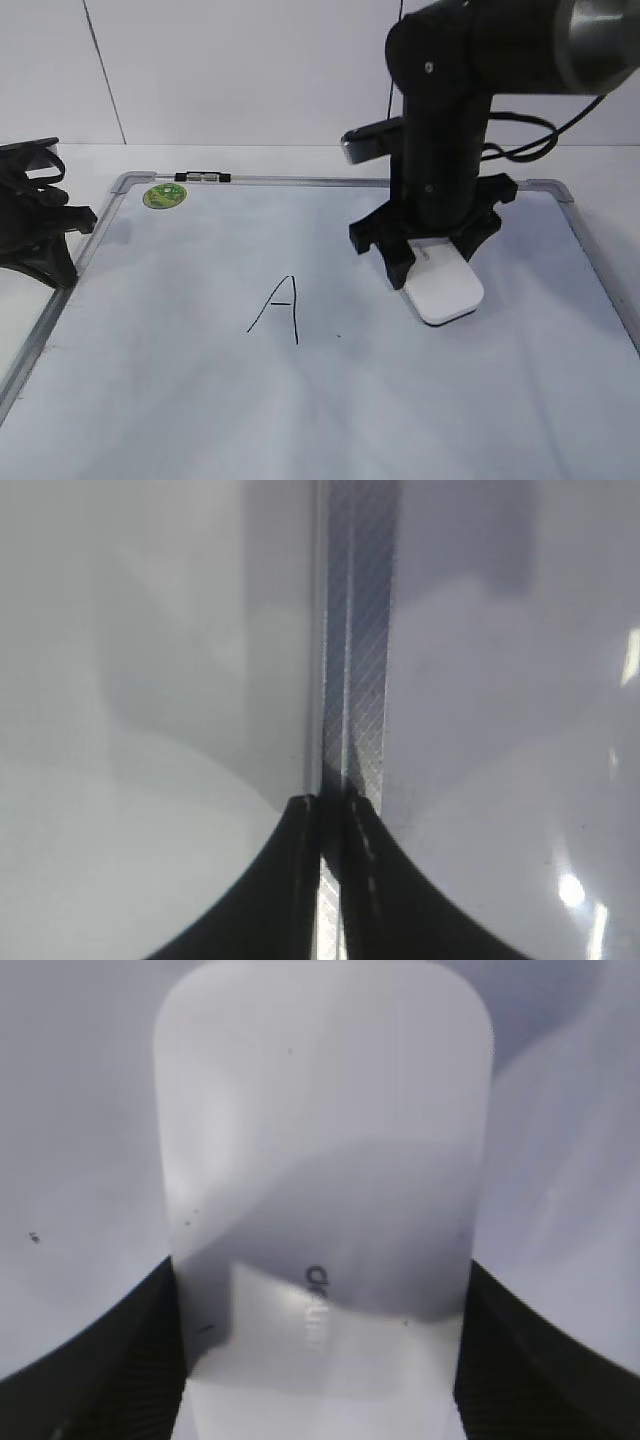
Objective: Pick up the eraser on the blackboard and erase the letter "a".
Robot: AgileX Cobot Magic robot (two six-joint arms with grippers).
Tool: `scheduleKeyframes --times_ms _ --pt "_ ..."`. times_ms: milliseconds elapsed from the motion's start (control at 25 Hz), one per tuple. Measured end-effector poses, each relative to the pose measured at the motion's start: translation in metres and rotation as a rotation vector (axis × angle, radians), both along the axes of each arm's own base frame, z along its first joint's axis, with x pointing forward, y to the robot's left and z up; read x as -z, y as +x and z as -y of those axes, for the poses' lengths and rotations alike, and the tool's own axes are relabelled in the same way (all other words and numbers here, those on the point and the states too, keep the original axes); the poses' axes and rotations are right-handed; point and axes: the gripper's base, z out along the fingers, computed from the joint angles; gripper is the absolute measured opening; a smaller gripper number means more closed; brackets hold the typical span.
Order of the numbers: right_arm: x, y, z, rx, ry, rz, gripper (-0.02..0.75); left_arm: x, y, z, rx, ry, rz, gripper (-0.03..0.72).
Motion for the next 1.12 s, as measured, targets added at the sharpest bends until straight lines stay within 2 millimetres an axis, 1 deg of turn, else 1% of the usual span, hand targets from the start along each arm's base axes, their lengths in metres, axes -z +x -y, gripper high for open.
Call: scheduleKeyframes --times_ms 240,320,440,680,1120 --pt "-0.053 0.011 0.03 0.091 0.059 0.113 0.531 0.0 0.0 0.0 0.001 -0.001 0.0 0.026" --pt "-0.067 0.011 0.041 0.118 0.076 0.145 0.531 0.0 0.0 0.0 0.001 -0.001 0.0 0.026" --pt "-0.083 0.011 0.057 0.155 0.087 0.18 0.531 0.0 0.0 0.0 0.001 -0.001 0.0 0.026" --pt "-0.102 0.009 0.078 0.204 0.094 0.226 0.531 0.0 0.0 0.0 0.001 -0.001 0.0 0.027" --pt "-0.122 0.006 0.11 0.287 0.094 0.282 0.531 0.0 0.0 0.0 -0.001 -0.004 0.0 0.029"
